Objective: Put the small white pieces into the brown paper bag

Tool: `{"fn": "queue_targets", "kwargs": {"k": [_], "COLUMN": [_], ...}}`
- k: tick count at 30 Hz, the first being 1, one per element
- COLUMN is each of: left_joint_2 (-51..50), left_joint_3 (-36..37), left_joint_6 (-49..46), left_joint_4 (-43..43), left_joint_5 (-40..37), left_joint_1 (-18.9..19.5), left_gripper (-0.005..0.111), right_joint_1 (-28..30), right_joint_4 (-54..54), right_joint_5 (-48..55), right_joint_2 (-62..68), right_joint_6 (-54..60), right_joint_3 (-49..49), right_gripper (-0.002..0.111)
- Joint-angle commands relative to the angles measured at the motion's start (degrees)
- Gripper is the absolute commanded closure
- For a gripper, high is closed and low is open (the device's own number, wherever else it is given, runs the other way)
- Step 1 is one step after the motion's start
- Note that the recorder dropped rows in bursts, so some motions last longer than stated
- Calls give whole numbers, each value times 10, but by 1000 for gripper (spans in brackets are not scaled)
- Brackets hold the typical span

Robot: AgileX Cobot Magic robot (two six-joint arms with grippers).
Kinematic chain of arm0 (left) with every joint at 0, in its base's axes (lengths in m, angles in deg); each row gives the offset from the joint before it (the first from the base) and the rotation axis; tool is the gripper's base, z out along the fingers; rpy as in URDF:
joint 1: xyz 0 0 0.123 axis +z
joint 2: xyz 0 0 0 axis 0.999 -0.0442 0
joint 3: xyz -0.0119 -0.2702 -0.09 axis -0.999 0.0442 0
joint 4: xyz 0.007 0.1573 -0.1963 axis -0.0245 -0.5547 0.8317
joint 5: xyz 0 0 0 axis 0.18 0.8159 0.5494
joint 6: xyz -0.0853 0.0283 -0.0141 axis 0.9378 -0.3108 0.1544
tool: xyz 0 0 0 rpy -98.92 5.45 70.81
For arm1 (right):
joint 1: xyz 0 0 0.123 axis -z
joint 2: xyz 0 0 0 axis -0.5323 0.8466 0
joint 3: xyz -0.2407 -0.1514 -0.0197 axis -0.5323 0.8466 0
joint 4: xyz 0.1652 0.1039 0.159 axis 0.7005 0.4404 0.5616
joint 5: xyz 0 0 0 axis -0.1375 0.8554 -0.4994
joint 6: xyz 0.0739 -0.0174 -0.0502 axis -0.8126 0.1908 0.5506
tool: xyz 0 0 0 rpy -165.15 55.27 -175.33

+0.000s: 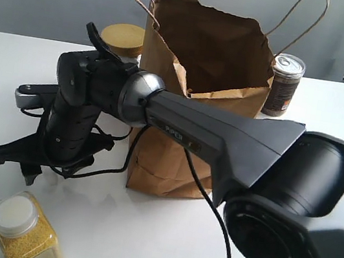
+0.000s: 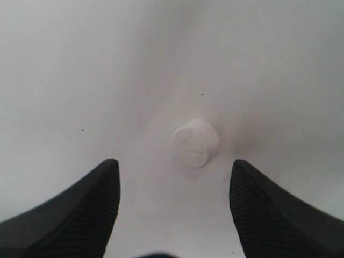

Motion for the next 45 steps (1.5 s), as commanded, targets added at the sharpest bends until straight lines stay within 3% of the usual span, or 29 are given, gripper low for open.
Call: {"fn": "queue_targets", "kwargs": {"k": [1, 14, 18, 23, 28, 37, 45], "left_joint_2": [2, 2, 2, 2, 2, 2, 2], "left_joint_3": [2, 2, 2, 2, 2, 2, 2], "left_joint_6": [2, 2, 2, 2, 2, 2, 2], "left_joint_4": [-2, -2, -2, -2, -2, -2, -2], "left_joint_5": [3, 3, 3, 3, 3, 3, 3], "left_joint_1": [-5, -5, -5, -5, -5, -5, -5], "left_gripper": [107, 107, 107, 107, 107, 107, 107], "right_joint_1": [0, 0, 0, 0, 0, -13, -65], "right_joint_4": [-10, -30, -32, -32, -32, -75, -138], "right_joint_5": [6, -50, -43, -33, -27, -31, -22], "right_joint_2": [10, 30, 30, 30, 28, -40, -142], "right_joint_6": [-1, -1, -1, -3, -3, -3, 12], "right_joint_3": [-8, -8, -8, -8, -8, -8, -8], "right_gripper": [52, 52, 59, 77, 108, 108, 108]}}
